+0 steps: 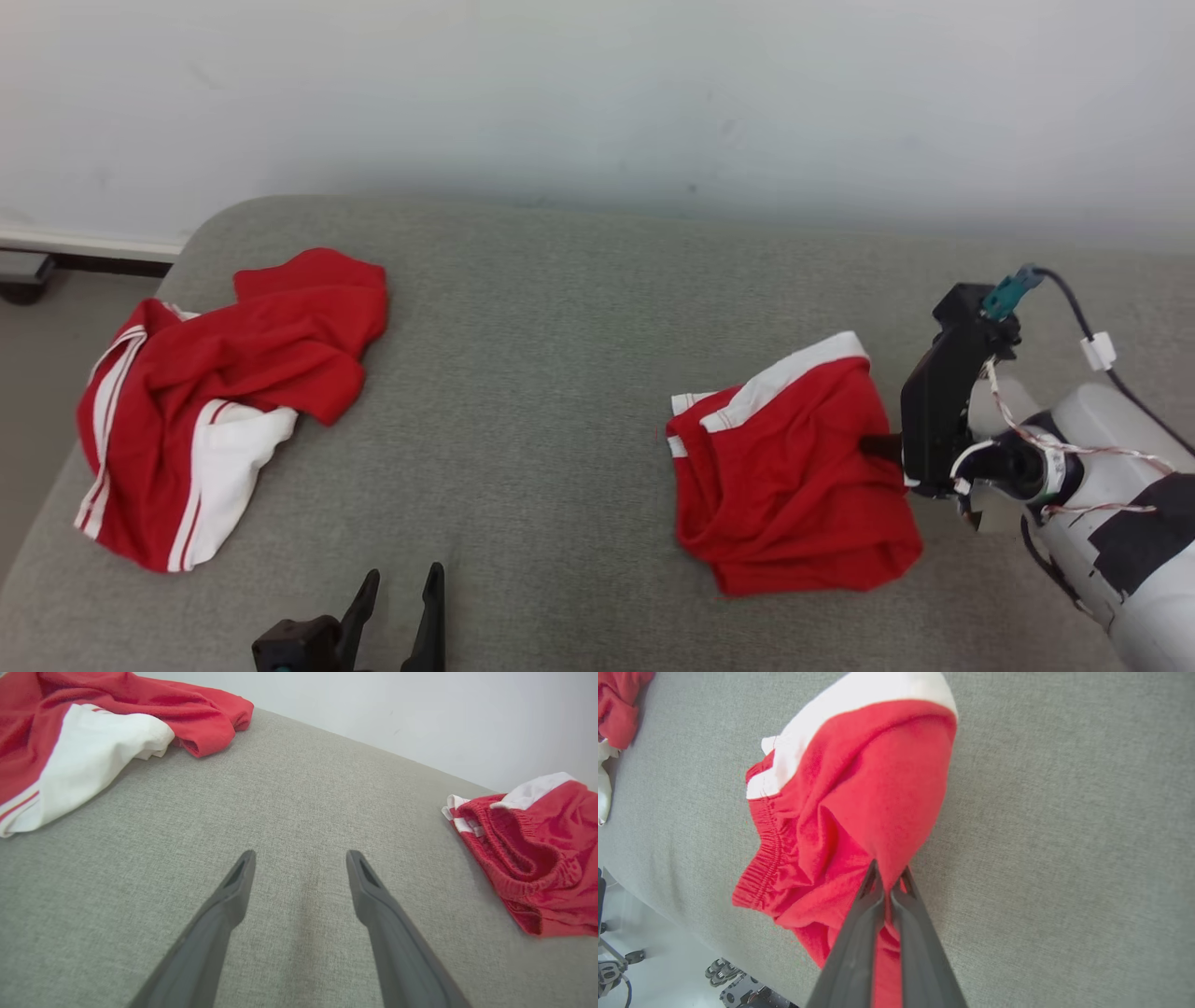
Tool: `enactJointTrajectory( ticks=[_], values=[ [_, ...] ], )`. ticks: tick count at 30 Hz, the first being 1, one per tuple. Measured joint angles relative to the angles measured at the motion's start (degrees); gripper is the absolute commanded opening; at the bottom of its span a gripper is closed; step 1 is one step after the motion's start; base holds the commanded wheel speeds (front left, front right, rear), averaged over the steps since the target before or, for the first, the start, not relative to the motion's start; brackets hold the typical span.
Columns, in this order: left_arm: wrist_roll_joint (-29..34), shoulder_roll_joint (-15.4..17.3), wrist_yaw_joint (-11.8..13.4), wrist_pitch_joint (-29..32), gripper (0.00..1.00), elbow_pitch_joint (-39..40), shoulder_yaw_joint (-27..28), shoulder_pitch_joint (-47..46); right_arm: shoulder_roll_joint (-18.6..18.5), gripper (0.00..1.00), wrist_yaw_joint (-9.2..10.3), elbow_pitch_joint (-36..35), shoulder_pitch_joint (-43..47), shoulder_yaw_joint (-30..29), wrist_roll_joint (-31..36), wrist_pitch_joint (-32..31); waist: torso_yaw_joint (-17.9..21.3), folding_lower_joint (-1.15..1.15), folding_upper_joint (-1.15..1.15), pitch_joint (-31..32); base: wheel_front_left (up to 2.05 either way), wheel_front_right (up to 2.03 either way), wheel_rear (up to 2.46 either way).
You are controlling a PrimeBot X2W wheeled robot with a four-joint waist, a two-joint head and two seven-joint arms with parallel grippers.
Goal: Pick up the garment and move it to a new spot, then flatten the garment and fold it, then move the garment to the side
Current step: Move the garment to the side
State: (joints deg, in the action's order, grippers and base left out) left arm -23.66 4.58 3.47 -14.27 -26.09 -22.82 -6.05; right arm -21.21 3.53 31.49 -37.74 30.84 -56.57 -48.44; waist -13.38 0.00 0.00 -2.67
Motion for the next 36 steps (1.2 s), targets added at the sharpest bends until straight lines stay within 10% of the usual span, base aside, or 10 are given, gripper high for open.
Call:
enactJointTrajectory(
  ticks=[36],
  values=[
    [2.68, 4.37, -2.99, 0.75, 1.0, 6.39, -2.48, -3.29, -7.55, 0.0, -0.01, 13.15, -16.94, 2.42, 12.14, 4.47, 16.25, 0.0, 0.0, -11.3, 0.0, 0.0, 0.0]
  ],
)
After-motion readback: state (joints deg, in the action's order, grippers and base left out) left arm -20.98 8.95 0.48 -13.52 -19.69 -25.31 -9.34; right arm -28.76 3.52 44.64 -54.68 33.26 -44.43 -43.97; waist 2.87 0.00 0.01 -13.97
